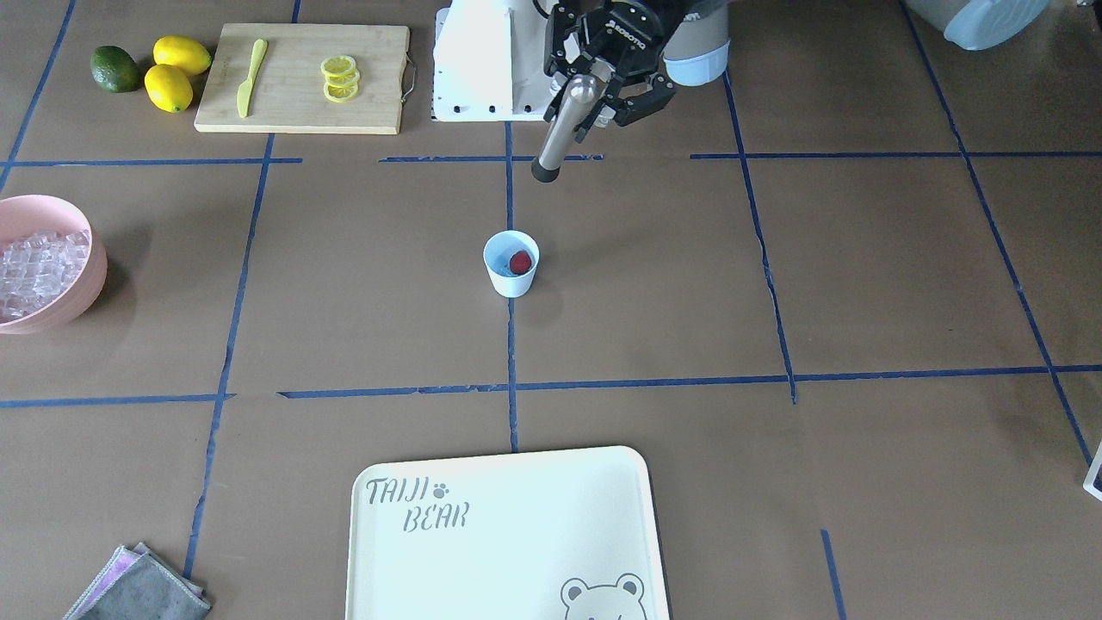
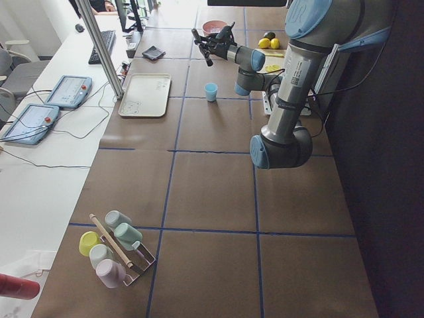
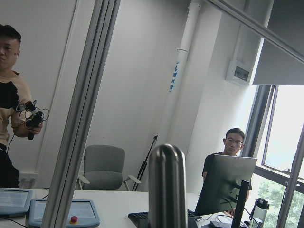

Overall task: Mash ice and strawberries in cup
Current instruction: 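Lift the muddler out of the cup with the left gripper, then carry the muddler back and lower it upright onto the table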

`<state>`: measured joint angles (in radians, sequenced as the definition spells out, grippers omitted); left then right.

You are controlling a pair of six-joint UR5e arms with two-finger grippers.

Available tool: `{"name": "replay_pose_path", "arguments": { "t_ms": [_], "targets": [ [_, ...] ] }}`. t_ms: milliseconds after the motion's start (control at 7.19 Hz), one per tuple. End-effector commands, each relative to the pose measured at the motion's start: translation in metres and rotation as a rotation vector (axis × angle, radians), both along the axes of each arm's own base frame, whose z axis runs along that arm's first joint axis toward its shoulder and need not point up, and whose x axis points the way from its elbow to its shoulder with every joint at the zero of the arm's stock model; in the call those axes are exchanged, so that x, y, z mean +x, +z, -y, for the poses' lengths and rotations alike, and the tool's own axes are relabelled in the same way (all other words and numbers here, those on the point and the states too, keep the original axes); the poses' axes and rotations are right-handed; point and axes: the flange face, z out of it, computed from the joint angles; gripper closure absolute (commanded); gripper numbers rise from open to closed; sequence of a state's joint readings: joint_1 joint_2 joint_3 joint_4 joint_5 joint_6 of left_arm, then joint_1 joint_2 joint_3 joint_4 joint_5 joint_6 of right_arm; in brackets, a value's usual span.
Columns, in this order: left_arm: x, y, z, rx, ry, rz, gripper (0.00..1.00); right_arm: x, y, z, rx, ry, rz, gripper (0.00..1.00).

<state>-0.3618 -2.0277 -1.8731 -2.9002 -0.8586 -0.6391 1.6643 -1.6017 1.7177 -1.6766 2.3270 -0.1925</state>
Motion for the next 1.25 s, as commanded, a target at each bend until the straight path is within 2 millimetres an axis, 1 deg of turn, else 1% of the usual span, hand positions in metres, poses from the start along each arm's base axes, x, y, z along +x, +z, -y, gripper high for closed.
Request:
{"name": "replay_pose_path", "arguments": {
  "t_ms": [0,139,278,417,556,695,834,973,1112],
  "targets": [
    [-0.037,0.054,0.029,-0.030,0.110,0.013,1.00,-0.001,-0.003,0.002,0.003,0.001,0.000,0.01],
    [-0.051,0.080,0.038,-0.065,0.147,0.027,1.00,0.000,-0.003,0.002,0.003,0.003,0.001,0.01],
    [-0.062,0.113,0.041,-0.120,0.197,0.039,1.00,0.000,-0.003,0.002,0.003,0.003,0.001,0.01],
    [-0.076,0.142,0.045,-0.180,0.240,0.043,1.00,0.000,-0.003,0.002,0.003,0.003,0.001,0.01],
    [-0.096,0.179,0.046,-0.248,0.306,0.079,1.00,0.000,-0.002,0.002,0.000,0.004,0.003,0.01],
    [-0.122,0.209,0.052,-0.312,0.362,0.103,1.00,0.000,-0.002,0.002,0.001,0.003,0.003,0.01],
    [-0.153,0.234,0.064,-0.394,0.424,0.146,1.00,0.000,-0.003,0.002,0.003,0.003,0.004,0.01],
    [-0.184,0.256,0.080,-0.520,0.510,0.191,1.00,-0.001,-0.001,0.002,0.000,0.000,0.003,0.01],
    [-0.200,0.287,0.094,-0.650,0.593,0.231,1.00,-0.002,-0.002,0.002,0.001,-0.001,0.006,0.01]
  ]
}}
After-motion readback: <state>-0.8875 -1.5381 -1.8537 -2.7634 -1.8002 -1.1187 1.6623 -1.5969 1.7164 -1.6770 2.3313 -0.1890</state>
